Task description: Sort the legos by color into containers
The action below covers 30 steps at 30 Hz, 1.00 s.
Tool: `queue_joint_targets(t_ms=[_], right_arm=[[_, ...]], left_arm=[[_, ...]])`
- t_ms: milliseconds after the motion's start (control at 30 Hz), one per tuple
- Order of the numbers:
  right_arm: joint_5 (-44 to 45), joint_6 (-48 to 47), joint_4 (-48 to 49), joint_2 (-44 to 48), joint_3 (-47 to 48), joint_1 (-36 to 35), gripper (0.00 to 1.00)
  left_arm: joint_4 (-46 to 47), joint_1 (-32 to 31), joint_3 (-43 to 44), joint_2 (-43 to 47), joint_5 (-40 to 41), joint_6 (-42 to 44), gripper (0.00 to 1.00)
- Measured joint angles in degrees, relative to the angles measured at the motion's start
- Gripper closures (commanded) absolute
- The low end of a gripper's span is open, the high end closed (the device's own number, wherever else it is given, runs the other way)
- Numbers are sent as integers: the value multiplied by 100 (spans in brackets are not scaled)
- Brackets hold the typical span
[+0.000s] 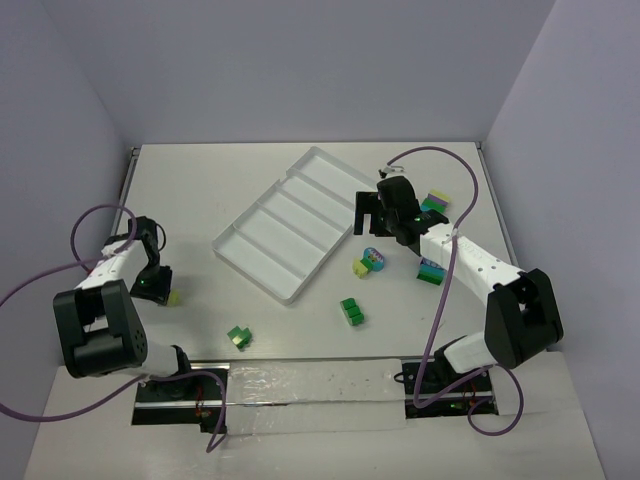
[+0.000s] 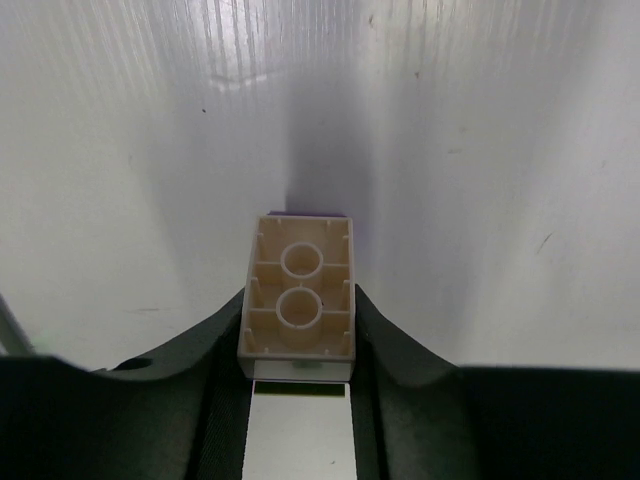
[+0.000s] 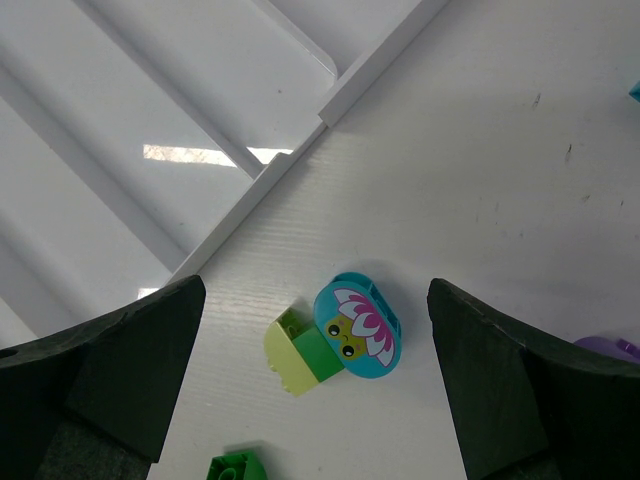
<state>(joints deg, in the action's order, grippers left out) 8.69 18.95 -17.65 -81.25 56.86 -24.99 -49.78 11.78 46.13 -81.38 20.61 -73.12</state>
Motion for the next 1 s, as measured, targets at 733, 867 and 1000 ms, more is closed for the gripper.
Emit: queue_joint_targets(t_ms=[733, 867, 1000], right_arm=[[-595, 406, 103, 445, 145, -364, 0], [-699, 314, 311, 537, 395, -692, 0], [-1084, 543, 706, 627, 511, -776, 0]], left_arm=[[2406, -975, 1429, 1340, -4119, 3495, 100], [3146, -1026, 1423, 1331, -5440, 3509, 100], [4485, -1109, 897, 1333, -6648, 2923, 100]])
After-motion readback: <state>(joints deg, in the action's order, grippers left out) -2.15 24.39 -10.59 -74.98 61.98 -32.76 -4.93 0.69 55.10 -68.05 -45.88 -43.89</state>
